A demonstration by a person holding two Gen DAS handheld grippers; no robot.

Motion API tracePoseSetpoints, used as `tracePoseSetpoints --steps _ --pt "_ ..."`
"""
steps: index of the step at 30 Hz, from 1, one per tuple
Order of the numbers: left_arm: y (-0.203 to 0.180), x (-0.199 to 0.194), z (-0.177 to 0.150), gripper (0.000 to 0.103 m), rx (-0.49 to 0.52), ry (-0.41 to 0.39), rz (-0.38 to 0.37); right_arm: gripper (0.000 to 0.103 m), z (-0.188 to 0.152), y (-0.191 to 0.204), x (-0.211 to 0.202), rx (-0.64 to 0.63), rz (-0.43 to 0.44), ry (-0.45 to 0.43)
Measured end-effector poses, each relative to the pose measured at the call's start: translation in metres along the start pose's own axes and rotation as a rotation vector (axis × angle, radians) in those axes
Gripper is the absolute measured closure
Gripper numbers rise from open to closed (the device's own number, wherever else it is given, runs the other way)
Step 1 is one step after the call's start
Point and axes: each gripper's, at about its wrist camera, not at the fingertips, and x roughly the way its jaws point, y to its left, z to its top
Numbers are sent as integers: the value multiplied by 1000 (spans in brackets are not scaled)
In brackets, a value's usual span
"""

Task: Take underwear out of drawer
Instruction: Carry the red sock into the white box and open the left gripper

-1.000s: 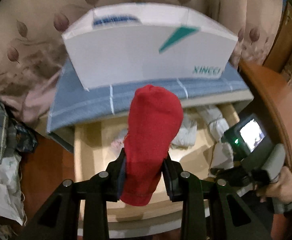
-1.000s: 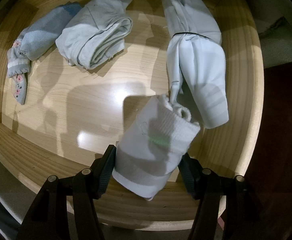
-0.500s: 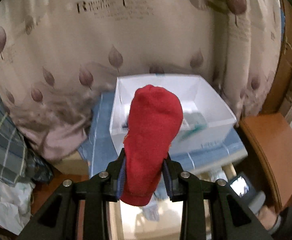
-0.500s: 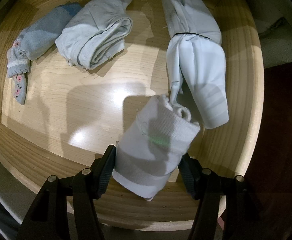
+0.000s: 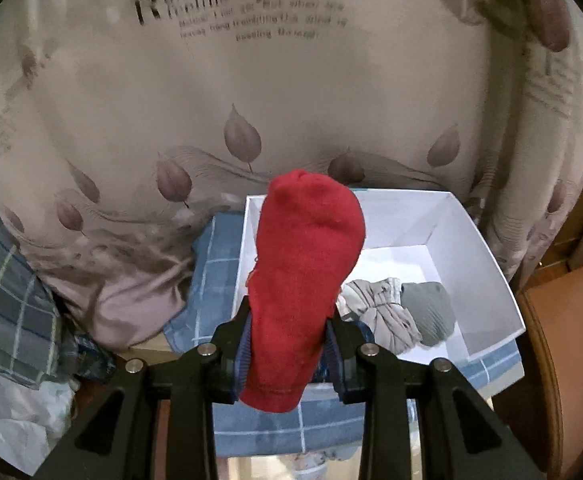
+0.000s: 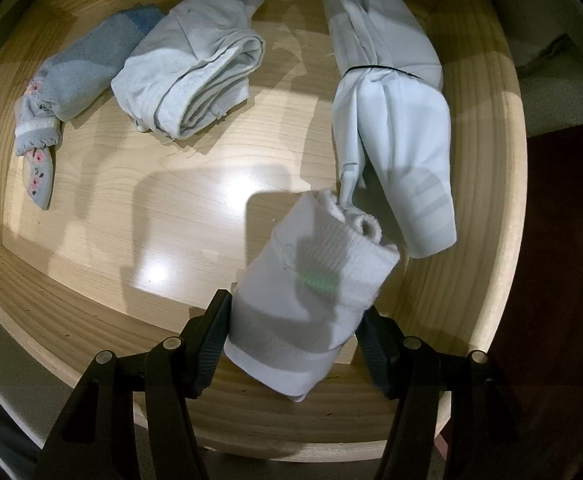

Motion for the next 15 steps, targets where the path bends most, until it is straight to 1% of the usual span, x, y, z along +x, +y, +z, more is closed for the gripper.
tracePoseSetpoints --steps 4,9,12,15 --pt "3 35 2 71 -31 66 6 45 0 -1 -1 2 1 -1" --pt "-3 69 -6 71 -5 127 43 45 0 -1 0 0 0 0" --pt "-6 82 -13 71 11 149 46 44 0 -1 1 0 1 0" --pt "-8 86 -16 69 23 144 58 44 0 -1 1 0 1 0"
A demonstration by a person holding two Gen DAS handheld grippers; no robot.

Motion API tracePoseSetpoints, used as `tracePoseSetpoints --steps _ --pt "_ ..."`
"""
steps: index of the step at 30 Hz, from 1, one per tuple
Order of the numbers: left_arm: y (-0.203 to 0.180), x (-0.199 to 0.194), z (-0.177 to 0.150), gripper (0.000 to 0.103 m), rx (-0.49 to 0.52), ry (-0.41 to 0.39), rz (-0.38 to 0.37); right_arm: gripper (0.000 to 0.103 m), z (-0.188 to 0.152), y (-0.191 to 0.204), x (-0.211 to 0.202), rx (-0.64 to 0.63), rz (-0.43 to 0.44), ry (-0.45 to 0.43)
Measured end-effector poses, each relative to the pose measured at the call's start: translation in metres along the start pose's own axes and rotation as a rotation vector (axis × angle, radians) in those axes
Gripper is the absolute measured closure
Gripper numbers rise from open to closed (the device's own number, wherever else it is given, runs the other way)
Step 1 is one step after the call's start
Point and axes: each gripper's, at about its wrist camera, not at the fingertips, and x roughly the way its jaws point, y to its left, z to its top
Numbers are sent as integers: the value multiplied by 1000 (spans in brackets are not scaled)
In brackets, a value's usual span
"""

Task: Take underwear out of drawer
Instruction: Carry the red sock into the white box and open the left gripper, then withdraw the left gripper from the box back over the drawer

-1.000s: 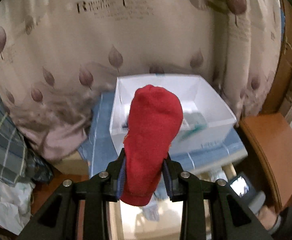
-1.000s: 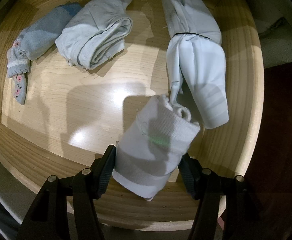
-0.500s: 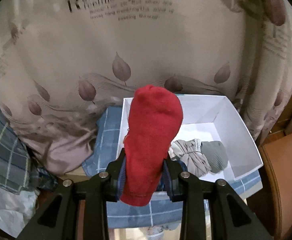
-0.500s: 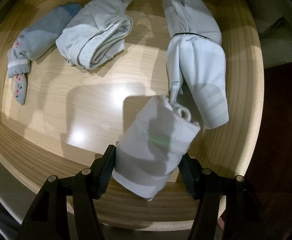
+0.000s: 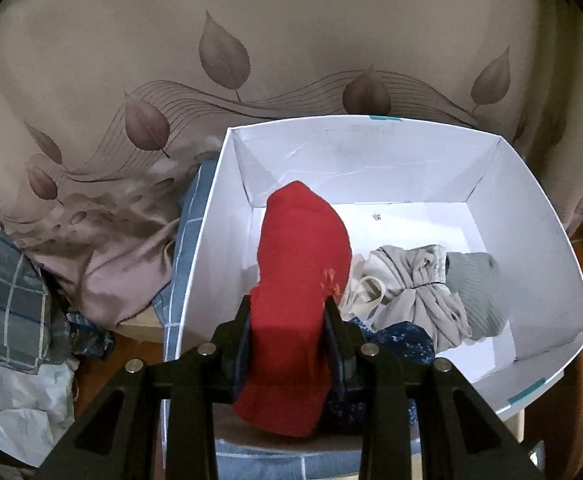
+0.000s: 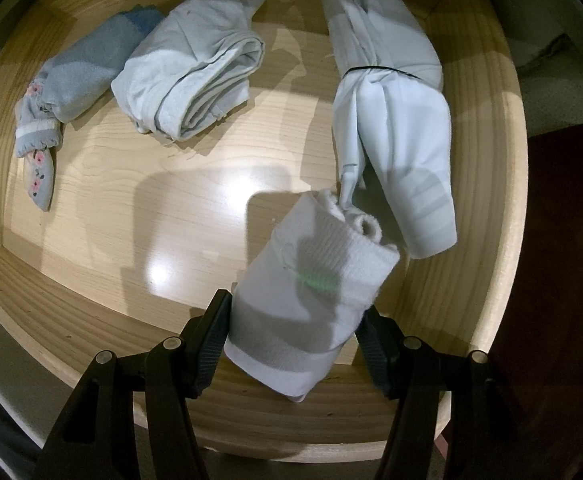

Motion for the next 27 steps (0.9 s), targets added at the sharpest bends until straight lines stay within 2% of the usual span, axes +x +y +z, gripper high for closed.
tracePoseSetpoints --steps 6,9,16,27 --pt "-1 -1 3 59 -1 13 15 44 1 0 -1 4 1 -1" --pt "-1 -5 4 58 -3 20 8 44 1 0 0 4 1 -1" --pt "-2 -31 6 57 9 -24 16 45 2 0 0 6 -1 1" --pt "1 -86 8 56 -1 -88 -47 44 5 -2 3 5 -3 4"
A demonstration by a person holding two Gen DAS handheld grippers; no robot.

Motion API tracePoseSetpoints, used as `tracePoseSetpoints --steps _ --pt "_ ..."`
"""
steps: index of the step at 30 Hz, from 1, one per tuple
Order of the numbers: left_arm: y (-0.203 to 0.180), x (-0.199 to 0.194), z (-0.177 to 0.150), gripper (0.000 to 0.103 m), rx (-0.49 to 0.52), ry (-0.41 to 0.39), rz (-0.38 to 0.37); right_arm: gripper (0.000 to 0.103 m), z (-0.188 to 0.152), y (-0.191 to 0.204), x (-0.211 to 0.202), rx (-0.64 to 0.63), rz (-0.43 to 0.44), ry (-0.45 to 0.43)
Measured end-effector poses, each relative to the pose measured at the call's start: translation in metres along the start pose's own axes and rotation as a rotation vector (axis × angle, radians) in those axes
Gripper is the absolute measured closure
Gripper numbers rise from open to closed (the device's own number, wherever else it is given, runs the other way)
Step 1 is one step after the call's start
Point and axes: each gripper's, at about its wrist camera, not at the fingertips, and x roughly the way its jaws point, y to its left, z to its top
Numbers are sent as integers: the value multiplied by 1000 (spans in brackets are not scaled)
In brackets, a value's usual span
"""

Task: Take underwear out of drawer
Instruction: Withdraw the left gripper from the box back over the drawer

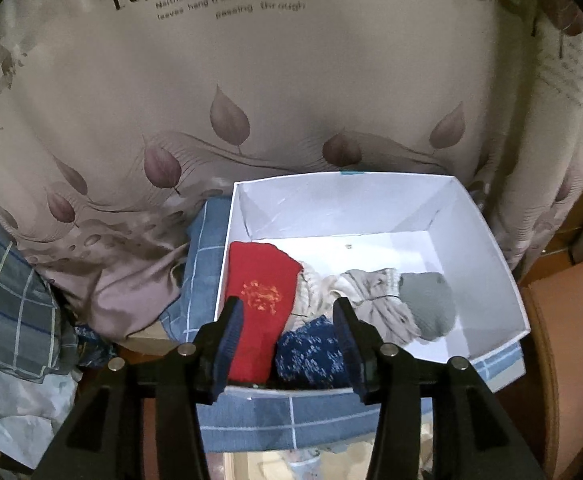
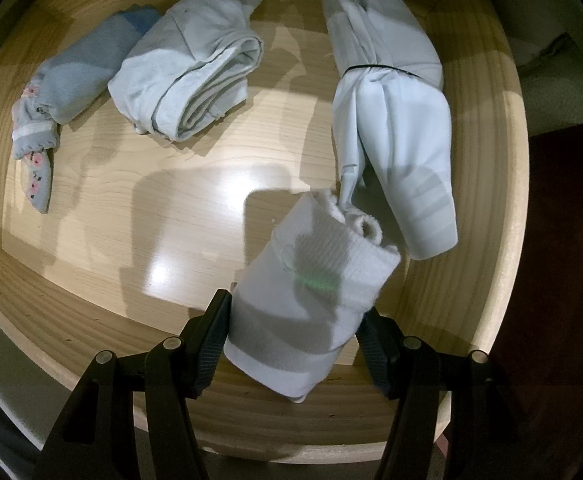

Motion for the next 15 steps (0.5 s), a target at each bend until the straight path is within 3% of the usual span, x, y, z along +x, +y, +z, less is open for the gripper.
tracePoseSetpoints --steps 5,9,15 --pt "4 -22 -13 55 15 22 -30 44 2 2 0 5 -3 3" --pt "10 -39 -35 55 58 29 -13 44 3 3 5 7 -6 6" --pt "25 -49 -91 55 80 57 29 45 6 7 7 8 -13 12"
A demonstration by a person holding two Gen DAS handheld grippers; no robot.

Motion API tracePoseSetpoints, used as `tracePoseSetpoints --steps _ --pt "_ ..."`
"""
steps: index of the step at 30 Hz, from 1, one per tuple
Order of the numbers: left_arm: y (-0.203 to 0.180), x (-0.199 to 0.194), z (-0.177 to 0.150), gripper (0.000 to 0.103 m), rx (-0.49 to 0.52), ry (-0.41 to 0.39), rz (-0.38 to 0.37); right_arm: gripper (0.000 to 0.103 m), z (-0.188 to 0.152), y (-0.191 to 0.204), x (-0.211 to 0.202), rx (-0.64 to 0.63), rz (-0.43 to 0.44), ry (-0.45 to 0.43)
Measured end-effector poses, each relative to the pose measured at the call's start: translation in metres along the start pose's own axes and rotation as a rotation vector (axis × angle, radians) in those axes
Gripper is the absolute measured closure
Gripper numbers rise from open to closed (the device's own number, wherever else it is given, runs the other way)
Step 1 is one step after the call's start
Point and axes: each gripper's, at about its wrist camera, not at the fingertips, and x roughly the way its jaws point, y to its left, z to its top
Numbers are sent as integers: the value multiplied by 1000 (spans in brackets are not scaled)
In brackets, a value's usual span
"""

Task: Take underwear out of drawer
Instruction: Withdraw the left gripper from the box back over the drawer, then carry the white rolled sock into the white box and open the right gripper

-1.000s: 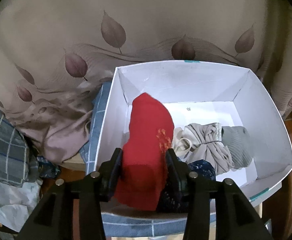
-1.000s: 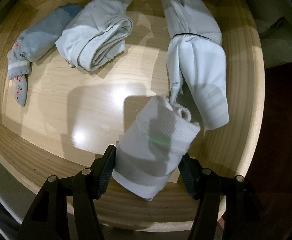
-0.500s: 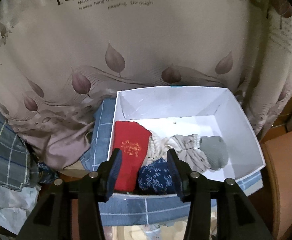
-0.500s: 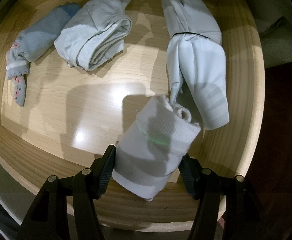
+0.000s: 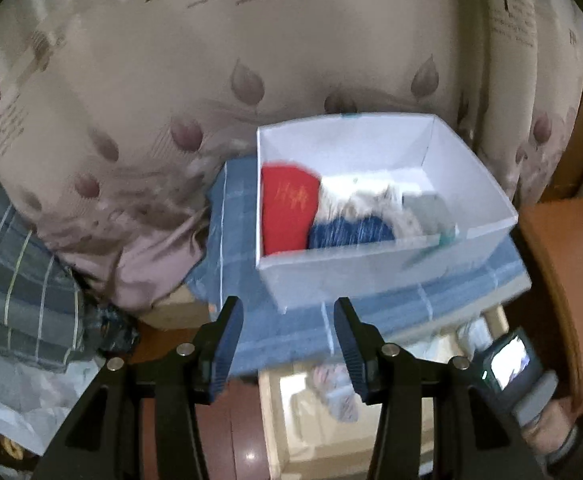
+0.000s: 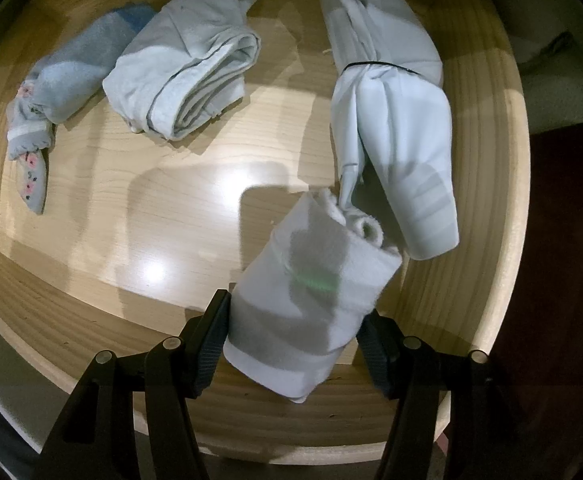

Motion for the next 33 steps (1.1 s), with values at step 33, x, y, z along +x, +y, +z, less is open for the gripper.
tracePoseSetpoints --steps 33 --pt "-15 100 -169 55 -290 162 77 55 -22 5 -40 -39 52 -245"
